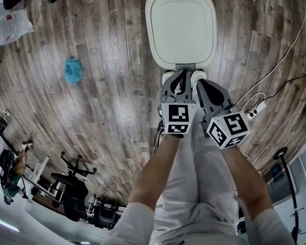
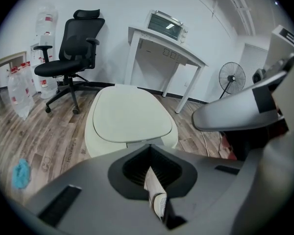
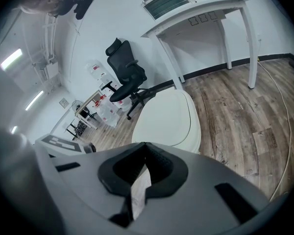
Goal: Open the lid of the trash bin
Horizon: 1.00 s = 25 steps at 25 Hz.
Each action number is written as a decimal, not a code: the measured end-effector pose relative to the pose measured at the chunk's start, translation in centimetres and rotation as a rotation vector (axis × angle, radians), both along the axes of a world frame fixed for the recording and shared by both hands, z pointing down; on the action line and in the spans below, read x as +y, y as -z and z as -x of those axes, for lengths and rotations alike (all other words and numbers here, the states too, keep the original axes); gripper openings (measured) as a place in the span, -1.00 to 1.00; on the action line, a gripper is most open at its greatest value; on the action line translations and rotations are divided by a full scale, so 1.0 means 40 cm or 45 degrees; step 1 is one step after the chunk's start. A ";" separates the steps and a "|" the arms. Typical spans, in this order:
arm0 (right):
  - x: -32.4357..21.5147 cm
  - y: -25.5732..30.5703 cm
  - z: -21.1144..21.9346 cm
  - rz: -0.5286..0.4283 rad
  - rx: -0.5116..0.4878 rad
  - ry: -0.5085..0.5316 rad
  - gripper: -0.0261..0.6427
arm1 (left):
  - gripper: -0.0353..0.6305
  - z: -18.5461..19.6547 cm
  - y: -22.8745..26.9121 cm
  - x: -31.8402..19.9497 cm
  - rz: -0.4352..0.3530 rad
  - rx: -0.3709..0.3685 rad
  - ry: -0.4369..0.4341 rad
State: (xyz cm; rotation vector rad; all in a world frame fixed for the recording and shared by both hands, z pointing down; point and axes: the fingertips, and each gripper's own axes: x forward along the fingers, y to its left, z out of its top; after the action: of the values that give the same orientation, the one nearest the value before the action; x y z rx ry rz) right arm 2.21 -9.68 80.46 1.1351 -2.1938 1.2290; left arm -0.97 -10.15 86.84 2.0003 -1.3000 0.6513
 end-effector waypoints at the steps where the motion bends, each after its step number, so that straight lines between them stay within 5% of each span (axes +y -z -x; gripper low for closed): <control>1: 0.001 -0.001 0.002 0.001 -0.001 0.000 -0.88 | -0.89 0.000 -0.001 0.000 0.001 0.002 -0.001; 25: 0.006 -0.004 0.023 0.022 0.000 -0.005 -0.87 | -0.89 0.001 -0.006 0.005 -0.010 0.033 -0.021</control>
State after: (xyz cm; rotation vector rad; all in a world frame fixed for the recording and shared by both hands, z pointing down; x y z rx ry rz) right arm 1.28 -9.44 80.63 1.1338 -2.1778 1.2469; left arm -1.00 -9.97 87.07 2.0218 -1.2738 0.6265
